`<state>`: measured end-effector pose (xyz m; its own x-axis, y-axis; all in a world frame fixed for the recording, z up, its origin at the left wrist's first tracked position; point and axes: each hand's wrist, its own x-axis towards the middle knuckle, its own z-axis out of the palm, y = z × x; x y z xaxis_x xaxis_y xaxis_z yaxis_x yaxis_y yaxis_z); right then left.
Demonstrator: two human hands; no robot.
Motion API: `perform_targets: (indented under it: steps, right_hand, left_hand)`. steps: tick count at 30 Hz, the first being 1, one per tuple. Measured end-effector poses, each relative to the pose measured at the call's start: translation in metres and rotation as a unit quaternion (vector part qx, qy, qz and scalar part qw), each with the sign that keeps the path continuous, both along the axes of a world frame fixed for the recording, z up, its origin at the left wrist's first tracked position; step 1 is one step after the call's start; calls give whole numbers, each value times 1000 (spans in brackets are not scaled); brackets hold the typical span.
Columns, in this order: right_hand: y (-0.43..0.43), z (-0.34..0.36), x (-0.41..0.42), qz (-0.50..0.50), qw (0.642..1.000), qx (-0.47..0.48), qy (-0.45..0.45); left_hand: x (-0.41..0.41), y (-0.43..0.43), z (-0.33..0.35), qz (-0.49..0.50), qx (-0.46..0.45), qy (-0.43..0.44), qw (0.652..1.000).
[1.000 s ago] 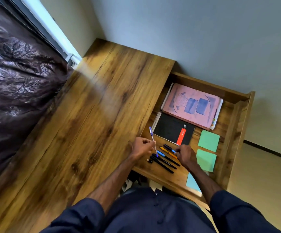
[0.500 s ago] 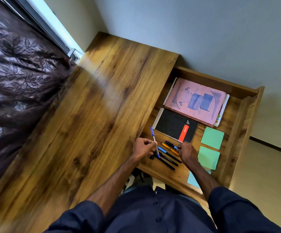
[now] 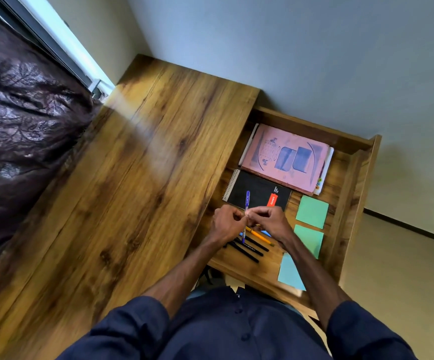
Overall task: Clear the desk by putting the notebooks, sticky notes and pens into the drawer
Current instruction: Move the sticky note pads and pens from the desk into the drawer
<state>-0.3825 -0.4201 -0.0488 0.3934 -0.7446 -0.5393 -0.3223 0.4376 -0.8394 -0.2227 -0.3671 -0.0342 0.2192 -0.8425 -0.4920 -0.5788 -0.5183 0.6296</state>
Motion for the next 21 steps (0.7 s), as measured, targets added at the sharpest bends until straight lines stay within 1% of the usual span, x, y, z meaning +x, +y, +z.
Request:
perform_targets:
  steps: [3,5,7,8,10,12,15,18,21]
  right_hand:
    - [-6,-3,-5,-12,1000,13,9]
    - [-10,-6,-7,-44,999,27,15]
    - [-15,-13,-11,-63,996,0,55]
    - [-17,-18,-13,-48,993,-37,98]
    - [-22,-32,-17,15,974,-117,192]
    - [-25,-45,-20,74,952,-155,252]
    - [-26,-58,-21,140,924,-160,317]
    - [-24,-64,-18,153,910,-151,355]
    - [-19,-67,-14,158,904,-140,371]
  left_hand:
    - [-2,-3,-1,-31,-11,5,999]
    - [-2,-3,-3,-53,-5,19,998]
    - [-1,-2,-6,-60,2,27,998]
    - [2,0,-8,-57,5,23,998]
    - [7,5,-13,-54,17,11,998]
    - [13,10,-19,-53,25,4,998]
    - [19,17,-23,-56,32,3,998]
    - [22,21,-25,-53,31,13,998]
    - [25,22,-27,-43,33,23,998]
